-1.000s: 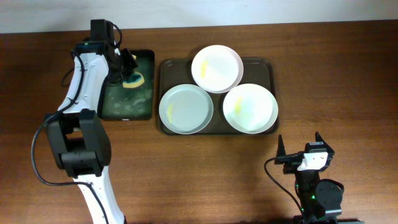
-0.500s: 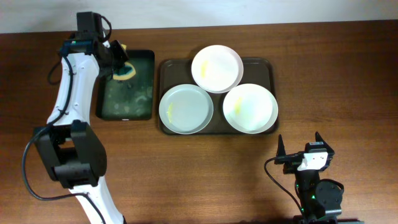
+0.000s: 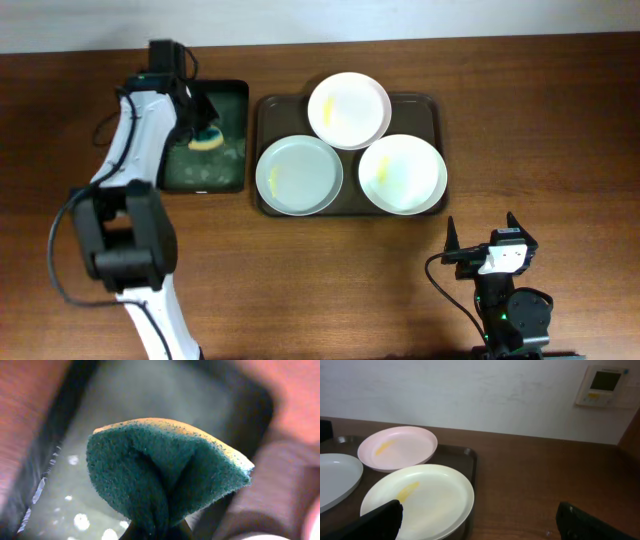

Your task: Clean dirty plates on tray and stack at the side

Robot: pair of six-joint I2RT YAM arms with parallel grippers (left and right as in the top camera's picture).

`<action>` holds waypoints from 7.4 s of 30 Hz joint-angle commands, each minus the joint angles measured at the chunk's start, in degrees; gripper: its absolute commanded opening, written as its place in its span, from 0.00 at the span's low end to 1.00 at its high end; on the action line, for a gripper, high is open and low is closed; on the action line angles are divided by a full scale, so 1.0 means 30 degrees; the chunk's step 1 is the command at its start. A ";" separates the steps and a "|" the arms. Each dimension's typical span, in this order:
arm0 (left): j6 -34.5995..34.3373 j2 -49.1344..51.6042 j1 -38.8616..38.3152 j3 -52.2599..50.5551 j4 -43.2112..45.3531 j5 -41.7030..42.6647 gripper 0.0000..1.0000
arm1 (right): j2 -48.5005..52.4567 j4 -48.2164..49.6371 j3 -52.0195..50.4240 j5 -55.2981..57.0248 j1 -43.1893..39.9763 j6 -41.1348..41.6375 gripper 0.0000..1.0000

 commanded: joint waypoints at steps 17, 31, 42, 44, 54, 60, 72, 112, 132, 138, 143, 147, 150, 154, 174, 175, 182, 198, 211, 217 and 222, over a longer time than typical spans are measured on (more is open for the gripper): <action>0.0612 -0.5661 -0.0823 0.0663 -0.0969 0.1275 0.00 | -0.0124 -0.0051 -0.0168 0.0226 0.0138 0.0080 0.98; -0.1355 -0.5027 -0.7380 -0.5195 -0.1559 0.1843 0.00 | -0.0124 -0.0044 -0.0168 0.0226 0.0138 0.0080 0.98; -0.2637 -0.2448 -0.9639 -0.9442 0.5508 0.1967 0.05 | -0.0124 -0.0051 -0.0168 0.0226 0.0138 0.0080 0.99; -0.2645 -0.2222 -0.9799 -0.9442 0.5821 0.1086 0.17 | -0.0124 -0.0051 -0.0168 0.0226 0.0138 0.0080 0.98; -0.2630 -0.2069 -0.9551 -0.8998 0.6951 -0.1013 0.63 | -0.0124 0.0000 -0.0168 0.0517 0.0051 -0.1457 0.98; -0.2630 -0.3388 -0.8517 -0.8684 0.6849 -0.0583 0.52 | -0.0124 0.1268 -0.0168 -0.1144 0.0102 -0.0852 0.98; -0.1523 -0.6863 -0.7847 -0.8684 0.5814 -0.0576 1.00 | 0.0969 0.4765 0.3978 -0.9938 0.0066 0.1508 0.98; -0.2710 -0.6914 -0.5741 -0.8684 0.1800 0.1545 0.99 | 3.7135 -1.5438 3.1948 -0.8160 0.4364 0.2368 0.47; -0.2710 -0.6914 -0.5741 -0.8684 0.1661 0.1552 0.99 | 4.1776 -1.2473 3.1940 -0.6885 0.6156 0.2433 0.30; -0.2710 -0.6914 -0.5741 -0.8684 0.1661 0.1552 0.99 | 4.2716 -1.2101 3.1940 -0.6419 0.6215 0.2433 0.25; -0.2696 -0.6914 -0.5748 -0.8684 0.1428 0.1719 0.98 | 4.2745 -1.2043 3.1940 -0.6492 0.6229 0.2448 0.09; -0.1370 -0.6841 -0.5945 -0.8874 0.1304 0.3075 0.97 | 4.2745 -1.2072 3.1940 -0.6492 0.6229 0.2958 0.04; -0.1392 -0.6834 -0.6441 -0.9245 0.1574 0.3082 0.96 | 4.2745 -1.2247 3.1940 -0.6630 0.6229 0.2994 0.04; -0.1523 -0.6819 -0.7308 -1.0061 0.3133 0.3286 0.72 | 4.2745 -1.2335 3.1940 -0.7308 0.6229 0.3024 0.05; -0.3657 -0.2841 -0.7694 -1.0637 0.7227 0.3927 0.43 | 4.2745 -1.2473 3.1940 -0.7359 0.6229 0.3300 0.05; -0.3657 -0.2805 -0.7694 -1.0637 0.7235 0.3927 0.40 | 4.2745 -1.2473 3.1940 -0.7359 0.6229 0.3300 0.05; -0.3650 -0.2725 -0.7694 -1.0768 0.7351 0.3774 0.31 | 4.2745 -1.2495 3.1940 -0.7359 0.6229 0.3300 0.05; -0.3308 -0.2164 -0.6892 -1.0732 0.3388 -0.7410 0.00 | 4.2745 -1.2917 3.1940 -0.7351 0.6229 0.2929 0.04; -0.0153 -0.3330 -0.6645 -0.7227 0.3264 -0.2732 0.00 | 4.2745 -1.3129 3.1940 -0.7213 0.6229 0.2718 0.04; -0.0510 -0.2426 -0.6652 -0.7249 0.4386 0.1413 0.00 | 4.2745 -1.3121 3.1948 -0.7206 0.6229 0.2710 0.04; -0.0670 -0.1239 -0.6856 -0.7249 0.4488 0.3351 0.00 | 4.2745 -1.3085 3.1948 -0.7206 0.6229 0.2718 0.04</action>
